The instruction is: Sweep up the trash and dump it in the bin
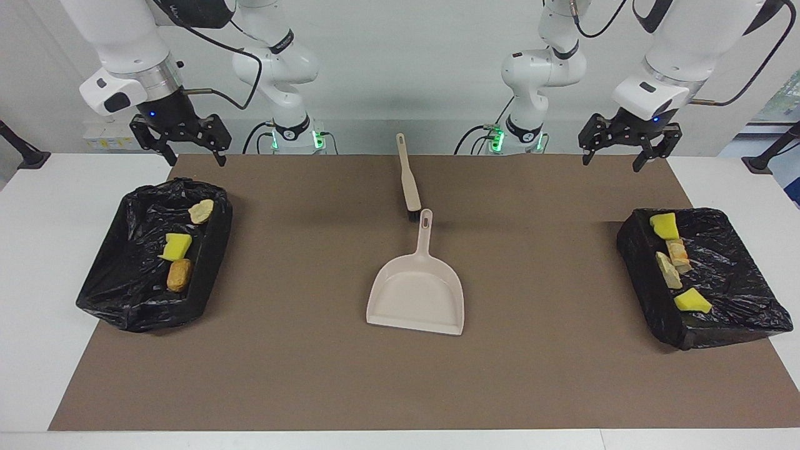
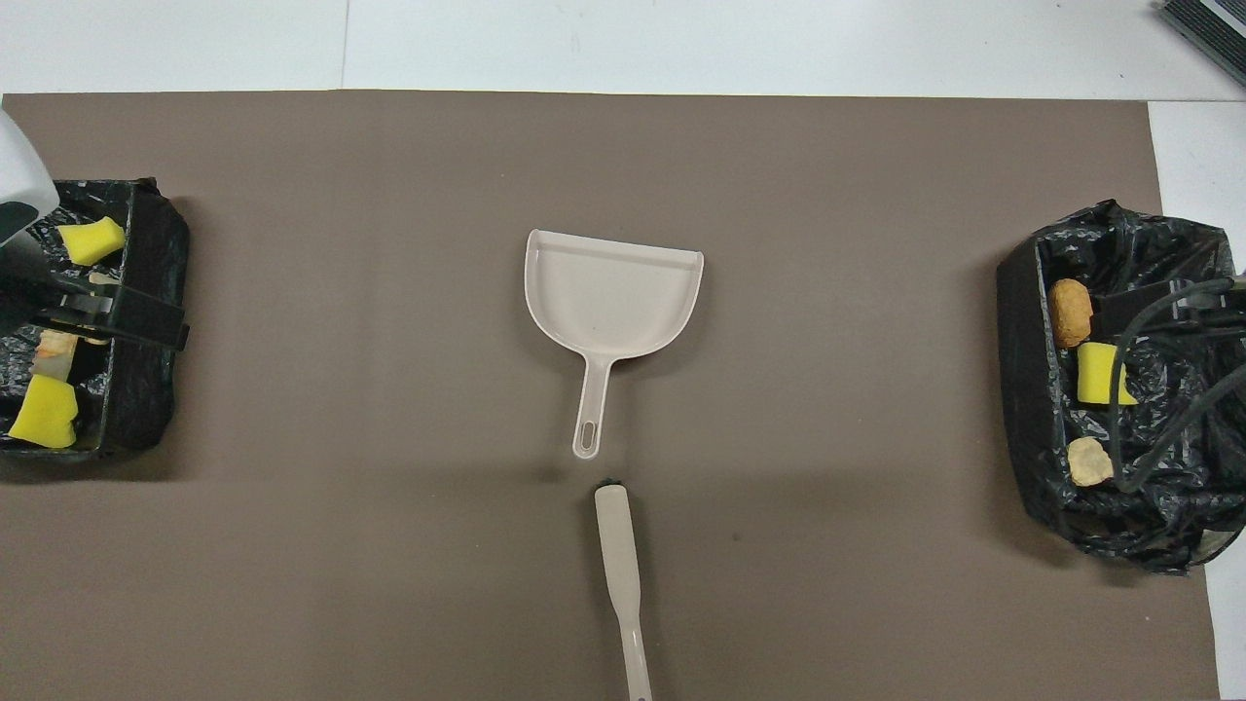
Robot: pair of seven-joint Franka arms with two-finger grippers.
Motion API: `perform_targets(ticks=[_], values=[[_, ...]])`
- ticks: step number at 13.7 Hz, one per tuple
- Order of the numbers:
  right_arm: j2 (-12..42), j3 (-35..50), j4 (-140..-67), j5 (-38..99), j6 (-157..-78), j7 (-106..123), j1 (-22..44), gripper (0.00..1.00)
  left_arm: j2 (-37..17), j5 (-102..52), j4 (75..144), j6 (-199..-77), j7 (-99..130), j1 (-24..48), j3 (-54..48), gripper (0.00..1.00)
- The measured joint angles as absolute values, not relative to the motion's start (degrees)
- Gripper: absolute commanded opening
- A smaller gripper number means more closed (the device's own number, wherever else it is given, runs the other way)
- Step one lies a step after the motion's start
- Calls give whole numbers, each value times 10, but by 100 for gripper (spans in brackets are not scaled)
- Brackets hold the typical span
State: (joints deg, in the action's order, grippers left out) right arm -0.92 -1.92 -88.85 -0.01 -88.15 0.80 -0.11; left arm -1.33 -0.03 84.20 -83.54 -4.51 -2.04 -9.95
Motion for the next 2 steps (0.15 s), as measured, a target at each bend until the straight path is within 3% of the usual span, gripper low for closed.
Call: perform_targets(ticks=[2], values=[[-9,-19,-889,0,-882,8,-1,100,-12,-1,843,-838,-45,-20,-102,100]])
